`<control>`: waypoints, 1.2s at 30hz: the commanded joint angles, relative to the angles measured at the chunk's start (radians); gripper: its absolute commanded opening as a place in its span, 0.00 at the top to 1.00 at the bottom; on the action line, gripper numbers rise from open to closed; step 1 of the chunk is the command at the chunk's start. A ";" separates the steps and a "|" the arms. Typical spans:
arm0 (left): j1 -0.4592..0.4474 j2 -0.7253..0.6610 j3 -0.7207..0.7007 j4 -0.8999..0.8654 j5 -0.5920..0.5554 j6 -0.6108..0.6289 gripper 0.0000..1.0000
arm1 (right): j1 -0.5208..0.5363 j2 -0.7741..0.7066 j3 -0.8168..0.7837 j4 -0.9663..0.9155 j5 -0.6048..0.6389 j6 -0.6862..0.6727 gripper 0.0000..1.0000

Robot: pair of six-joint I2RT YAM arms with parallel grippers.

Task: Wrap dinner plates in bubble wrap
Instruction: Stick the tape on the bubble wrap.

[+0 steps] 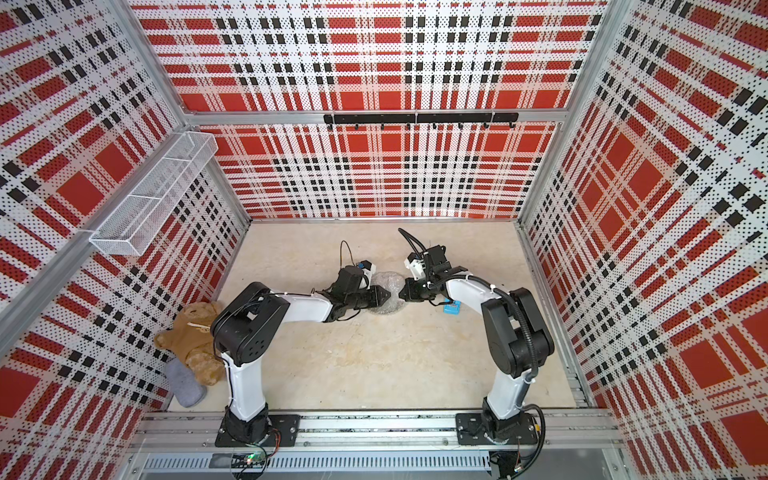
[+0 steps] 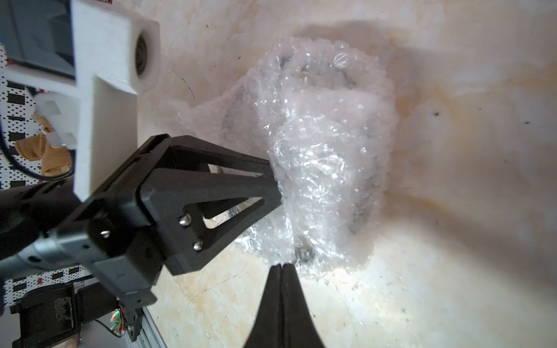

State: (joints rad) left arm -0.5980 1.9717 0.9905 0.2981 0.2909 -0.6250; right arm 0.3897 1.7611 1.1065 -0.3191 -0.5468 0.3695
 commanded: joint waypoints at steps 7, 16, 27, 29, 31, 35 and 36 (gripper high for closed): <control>-0.006 0.053 -0.033 -0.201 -0.042 -0.002 0.72 | 0.026 -0.012 -0.145 0.463 -0.058 0.325 0.97; -0.006 0.053 -0.033 -0.201 -0.041 -0.002 0.72 | 0.035 0.086 -0.190 0.538 -0.145 0.409 0.97; -0.008 0.037 -0.034 -0.203 -0.042 0.000 0.72 | 0.038 0.148 -0.272 0.585 0.030 0.503 0.96; -0.005 0.023 -0.033 -0.206 -0.040 -0.005 0.72 | 0.037 0.162 -0.273 0.590 0.037 0.515 0.96; -0.002 -0.007 -0.033 -0.208 -0.029 -0.013 0.71 | 0.037 0.164 -0.275 0.586 0.033 0.514 0.96; 0.007 -0.111 -0.015 -0.236 -0.052 -0.021 0.69 | 0.036 0.152 -0.276 0.527 0.050 0.484 0.97; 0.010 -0.135 -0.008 -0.248 -0.063 -0.021 0.68 | 0.036 0.150 -0.275 0.515 0.051 0.476 0.97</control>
State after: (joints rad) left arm -0.5957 1.8973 0.9897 0.1875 0.2710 -0.6369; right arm 0.4248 1.8870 0.8505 0.2764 -0.5793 0.8566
